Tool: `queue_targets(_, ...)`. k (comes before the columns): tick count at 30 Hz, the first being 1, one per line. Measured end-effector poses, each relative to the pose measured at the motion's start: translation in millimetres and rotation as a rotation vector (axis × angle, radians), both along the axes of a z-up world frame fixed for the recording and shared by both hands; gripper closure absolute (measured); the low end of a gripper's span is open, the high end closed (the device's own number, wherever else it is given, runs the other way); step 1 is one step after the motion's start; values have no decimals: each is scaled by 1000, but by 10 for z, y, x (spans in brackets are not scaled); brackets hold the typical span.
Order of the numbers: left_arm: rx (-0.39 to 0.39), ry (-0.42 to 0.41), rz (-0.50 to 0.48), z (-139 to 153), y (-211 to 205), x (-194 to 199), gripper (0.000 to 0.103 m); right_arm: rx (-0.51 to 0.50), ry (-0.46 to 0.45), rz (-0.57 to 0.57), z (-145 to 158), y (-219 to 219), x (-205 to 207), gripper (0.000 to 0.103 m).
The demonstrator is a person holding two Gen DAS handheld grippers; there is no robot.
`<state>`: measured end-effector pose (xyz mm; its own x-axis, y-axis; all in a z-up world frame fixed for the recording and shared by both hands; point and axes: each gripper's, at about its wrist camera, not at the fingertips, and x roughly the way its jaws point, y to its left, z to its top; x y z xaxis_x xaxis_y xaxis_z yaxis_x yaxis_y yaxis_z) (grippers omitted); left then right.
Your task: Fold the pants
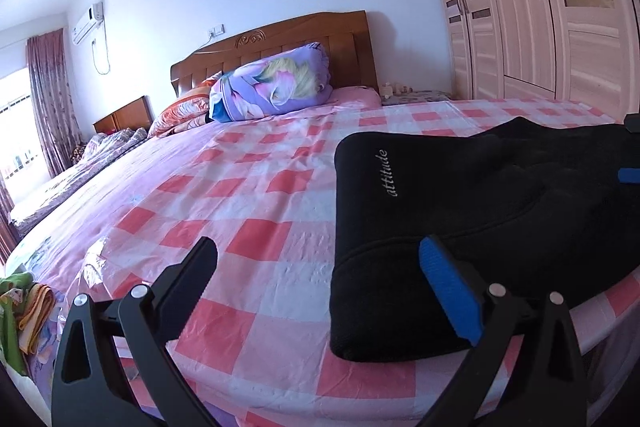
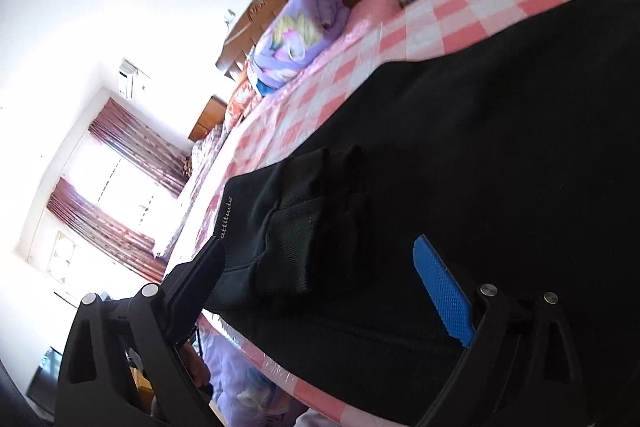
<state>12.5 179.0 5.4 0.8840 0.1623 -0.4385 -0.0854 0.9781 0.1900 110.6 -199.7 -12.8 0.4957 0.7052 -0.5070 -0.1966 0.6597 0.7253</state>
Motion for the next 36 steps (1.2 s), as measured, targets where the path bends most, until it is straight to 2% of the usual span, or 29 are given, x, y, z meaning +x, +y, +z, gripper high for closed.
queue_targets(2,-11,5,4,-38,20,-6,2,-57,26,38,-67,115,97,11)
queue_targets(4,-23,-2,6,-38,35,-17,2,-136,13,95,-49,302,110,10)
queue_targets(6,-25,-5,13,-36,53,8,2,-145,17,188,-52,554,80,11)
queue_targets(8,-31,-10,25,-27,84,49,2,-232,-12,204,-33,723,14,11)
queue_targets(10,-57,-3,25,-23,118,93,2,-195,1,202,-38,726,12,12)
queue_targets(11,-91,24,-9,-40,127,138,2,-120,24,199,-51,674,45,14)
queue_targets(12,-106,45,-38,-58,119,176,2,-56,44,205,-71,637,84,30)
queue_targets(13,-109,63,-64,-87,81,196,2,-37,60,197,-88,632,107,34)
queue_targets(15,-59,72,-89,-161,-55,196,2,-47,66,186,-118,640,155,36)
queue_targets(17,-22,51,-78,-184,-135,168,2,-68,70,162,-144,678,191,46)
queue_targets(18,-27,52,-77,-184,-142,162,2,-80,63,152,-152,681,191,58)
queue_targets(19,-35,54,-77,-172,-134,155,2,-84,54,145,-151,669,187,67)
queue_targets(22,-17,8,-93,-66,-143,11,2,-101,-10,115,-70,635,114,80)
queue_targets(25,71,-14,-139,-38,-233,-196,2,-135,-89,92,136,688,58,84)
queue_targets(29,188,44,-132,-223,-288,-247,2,-159,-192,59,463,746,1,85)
queue_targets(33,172,75,-108,-275,-251,-182,2,-154,-263,33,742,690,-53,85)
queue_targets(36,137,75,-53,-222,-209,-52,2,-146,-315,5,918,623,-119,85)
